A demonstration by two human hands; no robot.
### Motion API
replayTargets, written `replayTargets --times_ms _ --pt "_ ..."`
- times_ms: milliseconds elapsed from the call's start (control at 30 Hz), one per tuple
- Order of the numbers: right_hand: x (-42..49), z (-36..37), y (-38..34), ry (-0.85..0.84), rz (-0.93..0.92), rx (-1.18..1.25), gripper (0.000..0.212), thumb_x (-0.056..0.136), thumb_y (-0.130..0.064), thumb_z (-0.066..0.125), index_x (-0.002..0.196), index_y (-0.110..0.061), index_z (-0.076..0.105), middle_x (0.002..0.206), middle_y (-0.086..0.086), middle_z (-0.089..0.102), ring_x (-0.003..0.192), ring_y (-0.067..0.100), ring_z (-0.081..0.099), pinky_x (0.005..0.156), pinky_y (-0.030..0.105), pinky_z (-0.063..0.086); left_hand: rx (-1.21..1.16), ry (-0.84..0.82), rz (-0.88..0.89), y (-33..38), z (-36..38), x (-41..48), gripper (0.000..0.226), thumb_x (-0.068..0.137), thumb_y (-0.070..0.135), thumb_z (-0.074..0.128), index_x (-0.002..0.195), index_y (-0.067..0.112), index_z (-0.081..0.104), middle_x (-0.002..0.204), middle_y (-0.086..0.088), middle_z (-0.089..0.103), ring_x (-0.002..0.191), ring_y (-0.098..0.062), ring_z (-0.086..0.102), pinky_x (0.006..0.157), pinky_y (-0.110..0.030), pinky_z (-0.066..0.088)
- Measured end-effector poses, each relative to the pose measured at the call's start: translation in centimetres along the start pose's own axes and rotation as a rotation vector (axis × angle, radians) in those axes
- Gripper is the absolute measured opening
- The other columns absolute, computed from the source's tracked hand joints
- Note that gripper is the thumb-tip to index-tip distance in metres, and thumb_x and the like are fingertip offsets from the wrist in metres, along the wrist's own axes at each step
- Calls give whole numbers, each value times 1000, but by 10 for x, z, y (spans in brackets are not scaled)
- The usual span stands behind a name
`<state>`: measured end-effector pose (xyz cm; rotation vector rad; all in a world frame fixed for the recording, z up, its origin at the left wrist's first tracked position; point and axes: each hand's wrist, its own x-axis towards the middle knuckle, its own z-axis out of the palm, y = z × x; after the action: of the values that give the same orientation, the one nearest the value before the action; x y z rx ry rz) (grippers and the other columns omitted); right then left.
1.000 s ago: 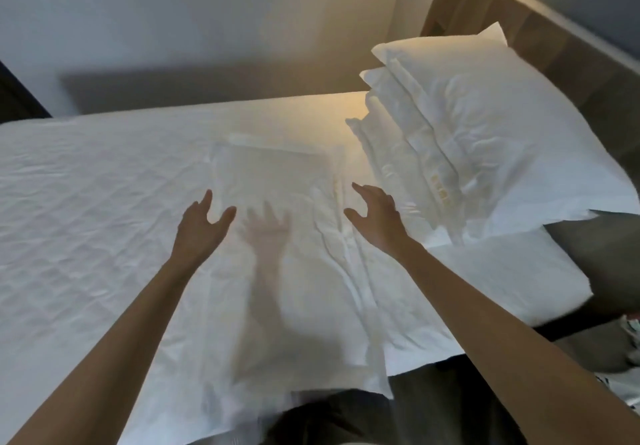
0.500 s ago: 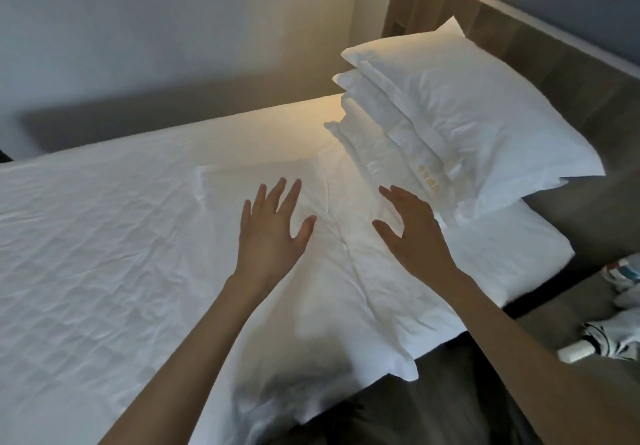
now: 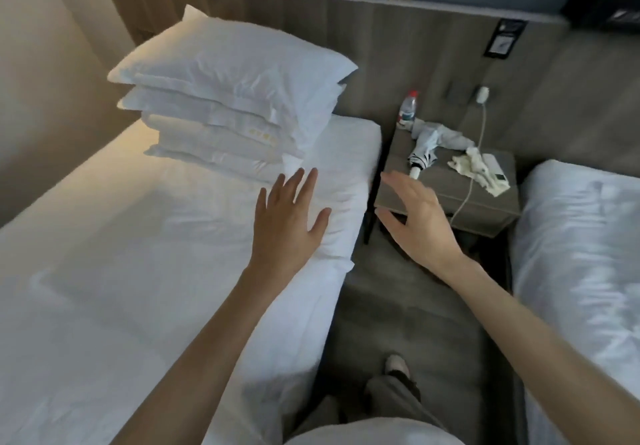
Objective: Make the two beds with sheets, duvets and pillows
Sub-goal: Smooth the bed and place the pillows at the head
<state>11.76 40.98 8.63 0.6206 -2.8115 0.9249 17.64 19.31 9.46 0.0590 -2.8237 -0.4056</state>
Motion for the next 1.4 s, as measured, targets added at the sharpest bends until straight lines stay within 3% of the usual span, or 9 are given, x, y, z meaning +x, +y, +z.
replayTargets --times_ms 167,333,433,567,700,1100,1267,1400 --pt "-77 -68 54 192 246 -58 57 92 -30 63 145 -24 42 150 -1 40 136 25 37 110 41 34 -76 -49 284 98 25 18 61 96 47 48 149 18 38 151 -6 41 138 -31 39 111 -54 35" --pt "-173 -128 112 354 478 -89 55 94 -29 59 146 -25 40 151 -3 37 138 22 34 111 30 25 -157 -126 588 218 54 14 62 93 46 40 144 11 44 143 -11 50 129 -32 47 97 -53 45" --pt "-236 -162 145 432 632 -104 55 95 -30 59 146 -28 39 152 -4 35 138 22 31 113 40 28 -226 -177 675 294 74 -8 61 94 45 44 146 14 41 147 -10 46 136 -34 41 106 -54 38" --pt "-322 -203 189 501 792 -107 55 94 -30 60 146 -28 39 153 -4 34 139 23 31 111 41 28 -249 -256 809 395 100 -48 63 98 44 46 153 20 25 157 -6 30 145 -27 25 115 -51 26" --pt "-406 -242 232 540 901 -129 58 93 -29 62 146 -26 39 152 0 36 137 27 34 111 39 28 -296 -360 886 493 124 -93 65 100 44 43 155 24 16 160 -3 23 148 -24 18 119 -47 20" --pt "-584 -314 303 728 1308 -137 63 91 -26 65 147 -21 37 150 5 38 135 30 37 111 41 31 -374 -633 1150 696 208 -186 64 96 40 52 153 23 26 155 -6 32 142 -22 30 113 -42 31" --pt "-616 -324 338 829 1479 -98 66 90 -27 65 149 -22 34 150 5 36 136 28 33 111 40 31 -440 -781 1136 757 258 -190 59 95 36 54 150 26 34 150 -3 40 135 -23 41 105 -44 41" --pt "-632 -332 371 910 1655 21 70 92 -31 62 152 -26 26 153 5 28 140 31 23 114 45 24 -393 -937 1092 799 300 -184 59 96 39 52 151 29 30 151 -4 38 135 -23 41 102 -41 40"
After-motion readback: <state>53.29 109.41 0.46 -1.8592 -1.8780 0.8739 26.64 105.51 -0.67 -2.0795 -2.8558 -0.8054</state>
